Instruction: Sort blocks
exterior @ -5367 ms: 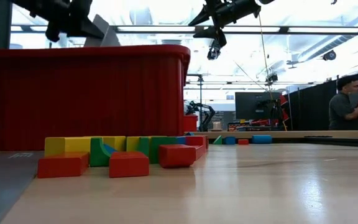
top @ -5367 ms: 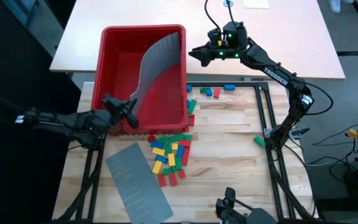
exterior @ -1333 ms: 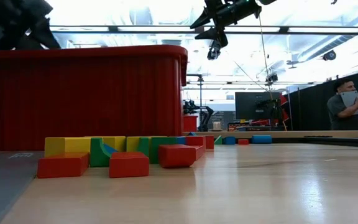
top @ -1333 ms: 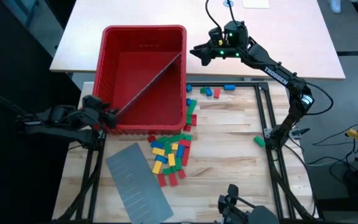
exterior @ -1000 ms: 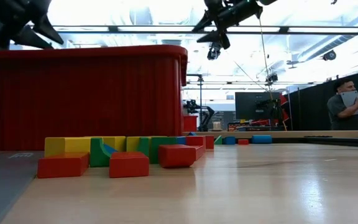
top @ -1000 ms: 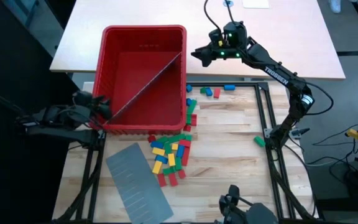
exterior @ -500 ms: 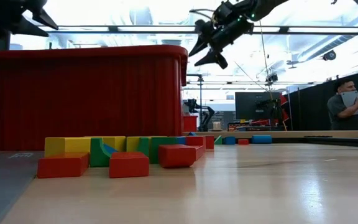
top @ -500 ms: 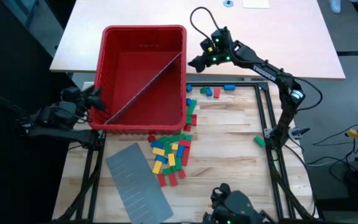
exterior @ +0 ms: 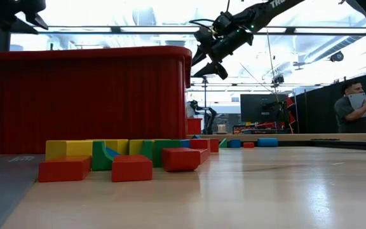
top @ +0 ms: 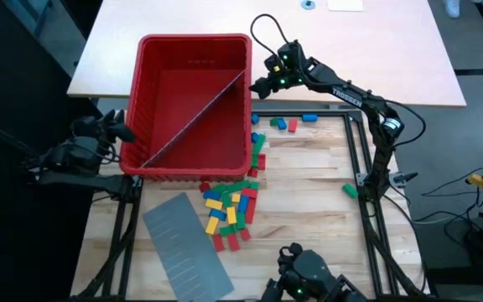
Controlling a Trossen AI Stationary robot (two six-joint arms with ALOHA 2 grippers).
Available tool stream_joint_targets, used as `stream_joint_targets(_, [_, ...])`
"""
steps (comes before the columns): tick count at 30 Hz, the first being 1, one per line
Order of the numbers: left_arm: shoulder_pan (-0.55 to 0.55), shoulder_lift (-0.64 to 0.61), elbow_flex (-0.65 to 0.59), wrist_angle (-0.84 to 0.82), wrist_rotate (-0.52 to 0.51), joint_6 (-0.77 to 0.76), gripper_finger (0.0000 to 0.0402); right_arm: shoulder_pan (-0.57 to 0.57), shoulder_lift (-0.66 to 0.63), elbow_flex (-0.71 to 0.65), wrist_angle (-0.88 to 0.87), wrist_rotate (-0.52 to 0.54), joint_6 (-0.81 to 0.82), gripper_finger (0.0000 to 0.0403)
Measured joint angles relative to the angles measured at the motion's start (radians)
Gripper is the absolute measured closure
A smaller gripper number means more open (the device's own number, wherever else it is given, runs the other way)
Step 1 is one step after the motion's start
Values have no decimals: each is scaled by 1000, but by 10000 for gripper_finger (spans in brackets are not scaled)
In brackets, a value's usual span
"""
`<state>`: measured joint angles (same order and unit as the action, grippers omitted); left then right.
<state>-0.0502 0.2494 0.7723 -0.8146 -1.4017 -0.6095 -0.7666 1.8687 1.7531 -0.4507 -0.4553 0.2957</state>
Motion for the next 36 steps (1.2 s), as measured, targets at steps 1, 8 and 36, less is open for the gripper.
stream_joint_targets(1, [0,-1,0,0,-9,6,263,-1,0,0,0,0,0,208])
stream_joint_targets(8, [0,-26,0,-7,-34,33,281,-5,0,0,2,0,0,208])
stream_joint_targets(36, [0,-48,-5,-102,266,-91,402,-4,-2,0,154,1,-79,402])
